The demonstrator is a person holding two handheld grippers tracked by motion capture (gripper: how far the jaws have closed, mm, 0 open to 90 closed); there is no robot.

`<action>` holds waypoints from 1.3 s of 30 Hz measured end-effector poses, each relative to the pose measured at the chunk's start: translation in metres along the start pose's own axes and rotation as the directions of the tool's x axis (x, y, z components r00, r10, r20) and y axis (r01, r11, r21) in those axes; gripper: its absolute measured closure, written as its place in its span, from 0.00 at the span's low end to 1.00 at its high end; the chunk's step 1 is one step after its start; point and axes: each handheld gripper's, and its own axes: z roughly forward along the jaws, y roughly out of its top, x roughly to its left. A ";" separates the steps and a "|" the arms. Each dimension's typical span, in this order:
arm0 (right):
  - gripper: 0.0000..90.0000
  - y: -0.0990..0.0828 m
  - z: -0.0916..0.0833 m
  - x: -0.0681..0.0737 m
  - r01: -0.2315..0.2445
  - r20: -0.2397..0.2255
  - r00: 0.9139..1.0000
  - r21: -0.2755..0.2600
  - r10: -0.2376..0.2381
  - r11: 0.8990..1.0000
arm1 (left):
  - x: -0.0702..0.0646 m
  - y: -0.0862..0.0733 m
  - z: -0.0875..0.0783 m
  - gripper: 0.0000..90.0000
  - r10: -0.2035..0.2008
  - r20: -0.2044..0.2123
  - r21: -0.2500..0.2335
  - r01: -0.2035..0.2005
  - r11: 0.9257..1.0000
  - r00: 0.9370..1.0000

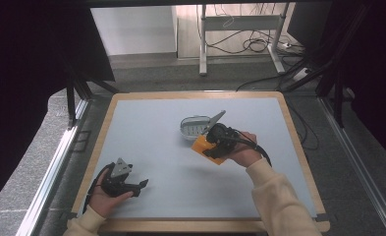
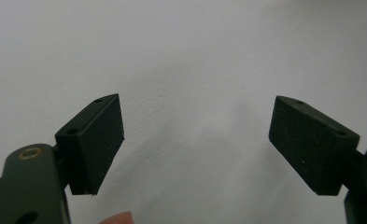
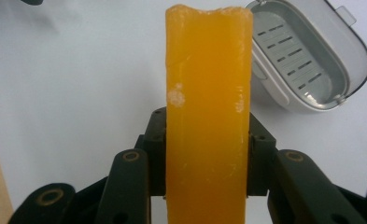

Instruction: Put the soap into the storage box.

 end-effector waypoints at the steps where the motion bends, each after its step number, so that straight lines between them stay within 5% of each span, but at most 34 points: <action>1: 0.68 0.001 0.000 -0.003 0.008 -0.002 1.000 -0.005 -0.008 1.000 | 0.000 0.000 0.000 0.20 0.001 0.001 0.001 -0.001 1.000 1.000; 39: 0.68 0.031 0.014 -0.050 0.061 0.008 0.998 0.061 -0.061 0.996 | 0.000 0.000 0.000 0.20 0.010 0.007 0.007 -0.010 1.000 1.000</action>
